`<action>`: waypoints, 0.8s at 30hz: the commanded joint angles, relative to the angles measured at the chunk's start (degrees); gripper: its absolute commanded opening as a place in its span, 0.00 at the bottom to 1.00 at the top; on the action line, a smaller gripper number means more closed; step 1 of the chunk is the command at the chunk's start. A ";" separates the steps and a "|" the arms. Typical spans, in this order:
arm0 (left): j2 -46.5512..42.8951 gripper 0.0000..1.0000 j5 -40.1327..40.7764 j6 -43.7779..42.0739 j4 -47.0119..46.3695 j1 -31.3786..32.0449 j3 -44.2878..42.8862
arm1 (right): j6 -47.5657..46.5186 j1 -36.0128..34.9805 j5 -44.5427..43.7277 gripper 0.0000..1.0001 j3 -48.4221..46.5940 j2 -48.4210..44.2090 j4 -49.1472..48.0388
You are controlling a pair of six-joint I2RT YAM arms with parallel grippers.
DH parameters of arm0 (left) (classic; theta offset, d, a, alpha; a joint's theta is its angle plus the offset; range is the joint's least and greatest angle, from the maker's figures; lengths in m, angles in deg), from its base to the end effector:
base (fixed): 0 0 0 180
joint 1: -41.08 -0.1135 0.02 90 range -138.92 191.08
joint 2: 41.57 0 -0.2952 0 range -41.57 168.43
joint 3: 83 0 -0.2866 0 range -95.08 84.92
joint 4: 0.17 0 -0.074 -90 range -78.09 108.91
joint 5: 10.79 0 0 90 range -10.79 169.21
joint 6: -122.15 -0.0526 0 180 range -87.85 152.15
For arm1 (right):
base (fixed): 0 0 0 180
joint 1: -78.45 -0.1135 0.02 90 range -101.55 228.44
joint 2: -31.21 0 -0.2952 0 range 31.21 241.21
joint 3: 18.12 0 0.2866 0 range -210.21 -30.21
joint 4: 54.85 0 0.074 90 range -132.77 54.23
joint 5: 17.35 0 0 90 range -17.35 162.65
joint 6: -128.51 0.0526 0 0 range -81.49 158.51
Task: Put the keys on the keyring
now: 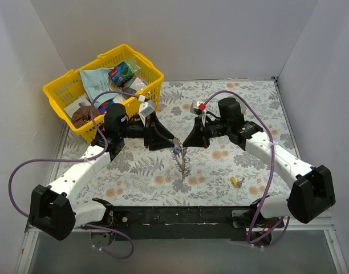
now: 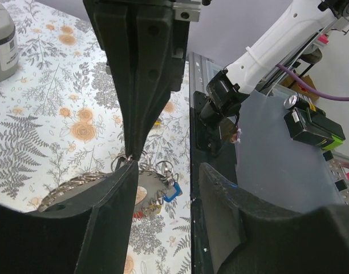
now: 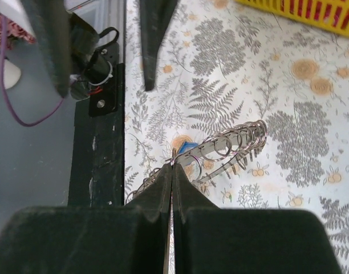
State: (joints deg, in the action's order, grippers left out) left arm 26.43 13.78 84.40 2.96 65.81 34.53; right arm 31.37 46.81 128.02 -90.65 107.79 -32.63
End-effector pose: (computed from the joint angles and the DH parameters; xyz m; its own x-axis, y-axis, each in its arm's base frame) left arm 0.2429 -0.1645 0.3452 -0.8670 0.0373 -0.4970 0.4983 0.0508 -0.8655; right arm 0.2587 0.2102 0.3344 -0.2588 -0.2424 -0.9350 -0.9659 0.0671 0.2499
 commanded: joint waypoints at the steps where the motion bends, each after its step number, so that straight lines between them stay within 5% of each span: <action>1: -2.35 0.47 1.62 -1.89 3.59 0.41 0.03 | 5.55 -0.27 -7.71 0.01 2.17 -0.73 -6.79; 24: 4.32 0.39 6.53 2.50 8.60 3.39 2.93 | 19.44 -0.44 -24.87 0.01 7.45 1.82 -11.19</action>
State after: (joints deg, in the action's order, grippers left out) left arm 29.06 18.00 84.31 10.74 68.63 38.18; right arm 48.22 46.70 105.42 -81.17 108.71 -41.42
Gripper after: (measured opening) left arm 0.384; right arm 0.023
